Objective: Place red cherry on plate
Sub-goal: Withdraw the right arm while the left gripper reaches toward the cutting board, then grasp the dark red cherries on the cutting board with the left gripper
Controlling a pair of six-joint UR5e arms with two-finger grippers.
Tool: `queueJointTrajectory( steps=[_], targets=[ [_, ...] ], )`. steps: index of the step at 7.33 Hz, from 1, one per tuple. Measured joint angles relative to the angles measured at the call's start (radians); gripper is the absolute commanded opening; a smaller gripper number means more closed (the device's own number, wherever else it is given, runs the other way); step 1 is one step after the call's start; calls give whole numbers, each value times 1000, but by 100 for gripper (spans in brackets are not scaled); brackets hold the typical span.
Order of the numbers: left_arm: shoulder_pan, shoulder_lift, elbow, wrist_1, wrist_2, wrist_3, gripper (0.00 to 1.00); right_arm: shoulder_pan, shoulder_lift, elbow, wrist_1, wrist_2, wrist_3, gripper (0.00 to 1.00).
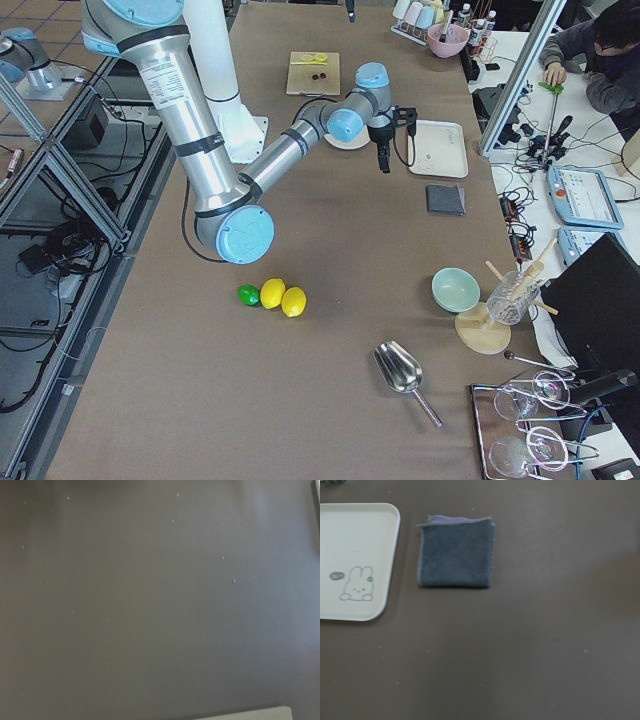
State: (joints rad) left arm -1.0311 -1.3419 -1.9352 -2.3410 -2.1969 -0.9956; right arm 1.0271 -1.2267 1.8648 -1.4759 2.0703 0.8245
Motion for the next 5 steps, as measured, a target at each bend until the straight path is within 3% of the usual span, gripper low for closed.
queueJointTrajectory(
  steps=[3,4,5],
  targets=[
    [290,10,-23,-9,217,-145,96,251,-156,-28,-4,125,-428,100],
    [353,11,-24,-9,266,-155,87,288,-184,-37,-3,139,-498,100],
    [401,12,-24,-8,301,-159,69,304,-199,-41,-3,146,-530,100]
  ],
)
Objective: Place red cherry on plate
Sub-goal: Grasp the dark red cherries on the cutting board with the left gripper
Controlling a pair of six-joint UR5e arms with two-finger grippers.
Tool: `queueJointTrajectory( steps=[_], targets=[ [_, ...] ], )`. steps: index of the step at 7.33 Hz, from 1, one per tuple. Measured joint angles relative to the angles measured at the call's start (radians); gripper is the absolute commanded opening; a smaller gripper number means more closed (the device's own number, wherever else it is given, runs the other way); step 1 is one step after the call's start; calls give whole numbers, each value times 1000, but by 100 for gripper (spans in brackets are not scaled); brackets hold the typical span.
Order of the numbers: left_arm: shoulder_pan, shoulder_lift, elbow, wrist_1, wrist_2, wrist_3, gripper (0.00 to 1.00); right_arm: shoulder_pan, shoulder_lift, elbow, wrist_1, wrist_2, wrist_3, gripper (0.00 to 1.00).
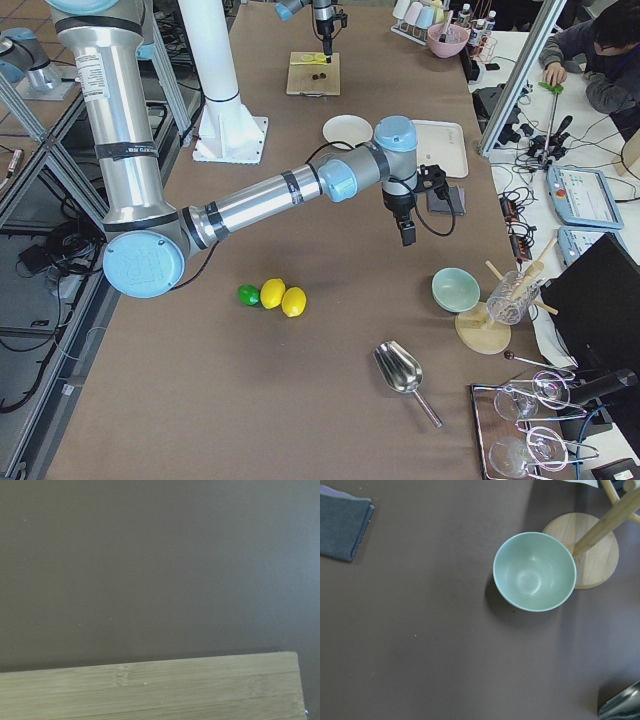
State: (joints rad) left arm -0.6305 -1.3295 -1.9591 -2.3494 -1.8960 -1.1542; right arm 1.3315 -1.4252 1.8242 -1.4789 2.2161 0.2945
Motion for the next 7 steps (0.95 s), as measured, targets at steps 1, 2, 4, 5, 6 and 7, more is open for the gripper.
queueJointTrajectory(
  steps=[1,2,4,5,6,7],
  targets=[
    [32,1,0,0,17,-1,57,6,-6,-1,0,2,-12,100],
    [54,2,0,-1,24,-1,55,8,-9,-1,0,3,-16,100],
    [80,2,-1,-1,27,-1,43,9,-12,-1,1,4,-17,100],
    [86,1,-1,-1,27,-1,24,9,-12,0,1,5,-17,100],
    [89,1,-1,-1,28,-1,0,9,-12,0,2,7,-16,100],
    [90,1,-3,-1,28,-1,0,9,-12,0,2,9,-16,100]
  ],
)
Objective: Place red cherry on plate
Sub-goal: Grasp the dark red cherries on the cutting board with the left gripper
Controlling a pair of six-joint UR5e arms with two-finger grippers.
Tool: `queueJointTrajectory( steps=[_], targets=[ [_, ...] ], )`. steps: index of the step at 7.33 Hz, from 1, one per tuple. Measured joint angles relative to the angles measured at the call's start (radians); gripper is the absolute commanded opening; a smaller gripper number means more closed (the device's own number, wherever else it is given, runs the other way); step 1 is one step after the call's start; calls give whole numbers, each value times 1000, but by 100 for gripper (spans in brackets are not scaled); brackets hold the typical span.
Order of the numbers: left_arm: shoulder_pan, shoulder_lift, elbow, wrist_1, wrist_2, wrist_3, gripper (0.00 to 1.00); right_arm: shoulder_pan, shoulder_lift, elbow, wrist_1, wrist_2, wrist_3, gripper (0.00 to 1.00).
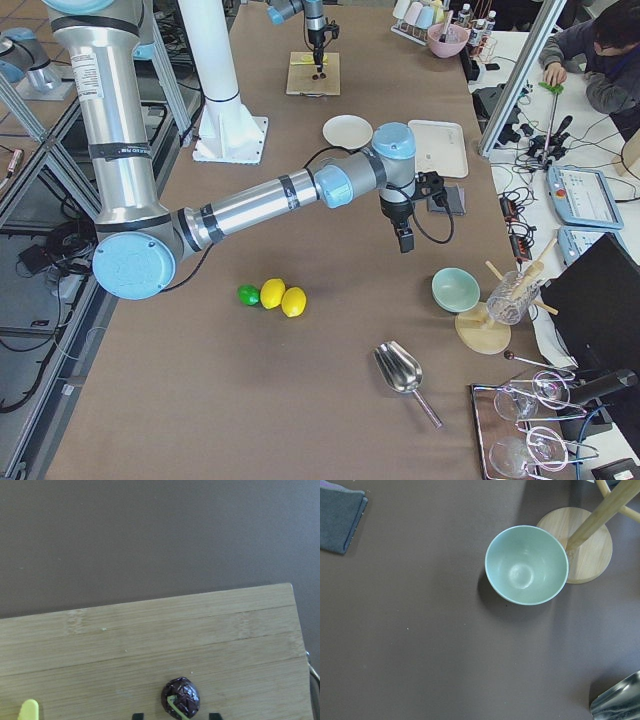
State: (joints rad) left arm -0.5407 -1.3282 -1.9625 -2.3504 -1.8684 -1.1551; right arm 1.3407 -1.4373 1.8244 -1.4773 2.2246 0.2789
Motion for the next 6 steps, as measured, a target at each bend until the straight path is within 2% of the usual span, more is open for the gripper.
queueJointTrajectory(
  steps=[4,6],
  targets=[
    [-35,-3,-41,-1,-7,-1,0,2,-9,1,3,1,-1,100],
    [-61,-45,-72,4,-14,-8,0,9,-20,3,6,1,-2,100]
  ],
)
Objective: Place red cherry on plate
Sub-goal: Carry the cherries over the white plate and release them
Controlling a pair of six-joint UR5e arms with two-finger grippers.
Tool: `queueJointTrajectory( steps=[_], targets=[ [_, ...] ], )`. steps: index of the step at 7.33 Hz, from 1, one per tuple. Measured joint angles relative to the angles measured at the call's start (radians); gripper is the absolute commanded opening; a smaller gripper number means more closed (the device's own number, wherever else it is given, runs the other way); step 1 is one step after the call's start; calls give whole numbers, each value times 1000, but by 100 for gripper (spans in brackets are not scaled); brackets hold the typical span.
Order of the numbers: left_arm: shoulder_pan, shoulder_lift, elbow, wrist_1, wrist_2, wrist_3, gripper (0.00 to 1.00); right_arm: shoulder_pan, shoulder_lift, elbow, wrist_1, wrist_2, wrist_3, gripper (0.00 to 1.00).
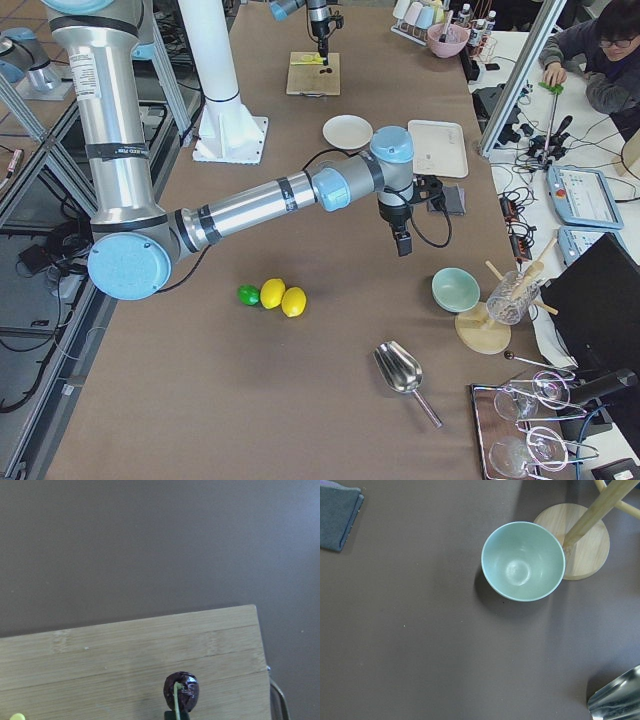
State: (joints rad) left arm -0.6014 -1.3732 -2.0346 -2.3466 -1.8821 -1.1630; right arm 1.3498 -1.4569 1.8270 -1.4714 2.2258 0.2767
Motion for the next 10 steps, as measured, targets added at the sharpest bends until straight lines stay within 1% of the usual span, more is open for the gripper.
queueJointTrajectory(
  steps=[1,2,4,5,7,8,9,10],
  targets=[
    [-3,-51,3,13,0,-22,0,11,-14,4,3,0,-1,100],
    [-3,-127,16,41,1,-60,0,30,-32,6,6,-1,-3,100],
    [4,-310,55,133,5,-152,0,58,-80,10,8,-1,-7,100],
    [9,-399,81,178,7,-189,0,62,-99,10,9,-1,-8,100],
    [47,-562,161,221,29,-264,0,64,-115,5,8,-2,-7,100],
    [85,-627,192,242,73,-295,23,65,-121,3,8,-3,-7,100],
    [115,-672,212,268,110,-313,97,65,-125,2,9,-4,-8,100],
    [130,-692,222,281,128,-319,98,65,-129,1,9,-4,-8,100]
  ],
)
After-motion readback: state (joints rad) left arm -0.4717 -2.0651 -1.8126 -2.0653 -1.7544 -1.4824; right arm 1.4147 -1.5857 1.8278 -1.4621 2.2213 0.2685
